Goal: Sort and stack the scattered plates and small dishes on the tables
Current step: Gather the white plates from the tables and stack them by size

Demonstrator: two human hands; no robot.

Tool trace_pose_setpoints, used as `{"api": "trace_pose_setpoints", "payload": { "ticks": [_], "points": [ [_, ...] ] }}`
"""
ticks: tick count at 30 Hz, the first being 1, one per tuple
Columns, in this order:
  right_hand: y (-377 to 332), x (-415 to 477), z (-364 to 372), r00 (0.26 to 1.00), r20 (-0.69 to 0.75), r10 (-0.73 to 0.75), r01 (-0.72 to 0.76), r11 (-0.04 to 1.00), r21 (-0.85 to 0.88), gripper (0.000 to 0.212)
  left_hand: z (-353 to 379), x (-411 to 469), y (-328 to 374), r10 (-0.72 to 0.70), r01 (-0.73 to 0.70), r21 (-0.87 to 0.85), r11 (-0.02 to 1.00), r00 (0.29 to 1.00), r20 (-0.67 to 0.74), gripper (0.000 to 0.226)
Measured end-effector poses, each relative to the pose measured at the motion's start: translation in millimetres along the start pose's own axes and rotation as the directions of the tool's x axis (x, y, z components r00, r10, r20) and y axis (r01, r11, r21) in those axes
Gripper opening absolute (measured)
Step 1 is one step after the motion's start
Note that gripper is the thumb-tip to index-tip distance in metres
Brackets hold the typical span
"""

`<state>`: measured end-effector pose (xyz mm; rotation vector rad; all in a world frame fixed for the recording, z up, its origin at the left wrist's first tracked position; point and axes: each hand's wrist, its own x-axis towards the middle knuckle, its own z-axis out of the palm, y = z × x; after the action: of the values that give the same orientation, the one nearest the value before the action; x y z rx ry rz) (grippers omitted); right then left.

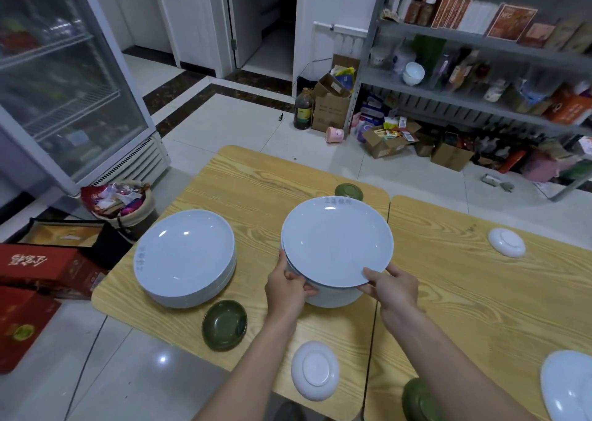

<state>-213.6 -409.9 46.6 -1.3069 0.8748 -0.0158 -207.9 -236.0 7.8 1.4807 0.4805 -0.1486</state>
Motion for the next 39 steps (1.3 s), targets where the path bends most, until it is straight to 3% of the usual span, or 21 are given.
{"api": "trace_pose_setpoints", "payload": {
  "ticks": [13,21,27,31,35,37,39],
  "points": [
    [4,4,5,0.993,-0.107,-0.05,0.038,0.993,-0.114,0.047,0,0,2,-0.035,0.035,-0.01,0.999,0.999,-0.002,0.075],
    [10,6,8,0.986,-0.159,-0.052,0.031,0.991,-0.133,0.065,-2,-4,9,-0.047,0.046,0.015,0.999,0.999,0.016,0.073],
    [9,2,12,0.981,-0.19,-0.029,0.001,0.989,-0.149,0.065,-3,-5,13,-0.063,0.063,0.022,0.998,0.998,0.012,0.077],
    [8,-1,10,0.985,-0.173,-0.003,-0.019,0.992,-0.126,0.063,-3,-9,18,-0.042,0.042,0.062,0.997,0.999,0.008,0.074],
    [5,-9,-1,0.995,-0.096,0.04,-0.049,0.994,-0.095,0.041,-2,-14,25,-0.022,0.023,0.07,0.997,1.0,-0.012,0.055],
    [2,-14,-13,0.999,-0.04,0.022,-0.026,0.994,-0.105,0.031,1,-17,27,0.028,-0.021,0.153,0.988,0.998,-0.047,0.035],
    [-1,-20,-27,0.999,0.039,-0.035,0.041,0.982,-0.184,0.029,8,-25,29,0.126,-0.106,0.288,0.952,0.991,-0.052,0.042]
  ]
}}
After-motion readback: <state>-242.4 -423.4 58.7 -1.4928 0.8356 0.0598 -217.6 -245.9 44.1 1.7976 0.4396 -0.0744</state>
